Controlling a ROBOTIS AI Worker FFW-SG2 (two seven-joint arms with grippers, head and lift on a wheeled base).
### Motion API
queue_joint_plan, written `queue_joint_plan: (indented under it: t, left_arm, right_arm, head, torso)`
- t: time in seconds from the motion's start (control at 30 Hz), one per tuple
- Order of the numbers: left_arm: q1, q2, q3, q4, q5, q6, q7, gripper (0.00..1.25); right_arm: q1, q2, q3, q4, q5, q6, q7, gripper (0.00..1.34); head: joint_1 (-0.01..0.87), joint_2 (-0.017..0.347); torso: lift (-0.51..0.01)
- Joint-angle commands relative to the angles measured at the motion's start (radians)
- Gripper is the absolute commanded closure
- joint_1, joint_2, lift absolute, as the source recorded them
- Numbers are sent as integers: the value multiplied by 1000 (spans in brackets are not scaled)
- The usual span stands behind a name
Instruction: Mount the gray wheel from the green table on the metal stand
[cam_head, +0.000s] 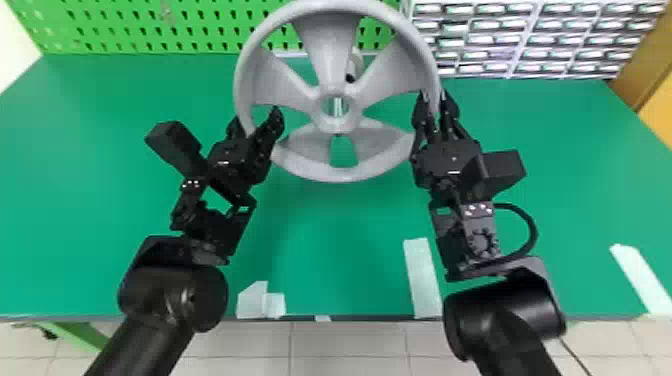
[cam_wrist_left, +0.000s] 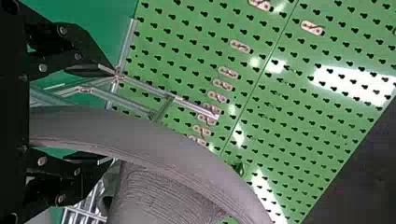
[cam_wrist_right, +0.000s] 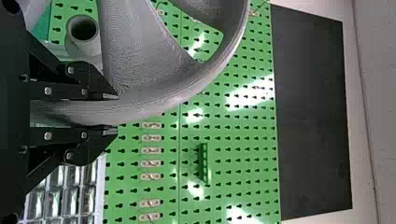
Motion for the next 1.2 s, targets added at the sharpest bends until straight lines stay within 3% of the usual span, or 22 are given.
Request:
queue_joint_plan:
  t: [0.0, 0.57, 1.17]
  left_arm:
    - [-3, 0, -4, 1, -1, -2, -6, 737]
    - [-20, -25, 5, 24, -44, -5, -14, 889]
    - [-107, -52, -25, 134, -63, -64, -20, 889]
  right_arm:
    - [0, 0, -1, 0, 4, 0, 0, 1058]
    - [-3, 2, -20, 5, 5, -2, -3, 1058]
    - [-23, 2, -44, 41, 10, -19, -18, 1058]
  head:
    - [868, 52]
    - [868, 52]
    - [868, 52]
  torso:
    - [-93]
    - [-93]
    - [-93]
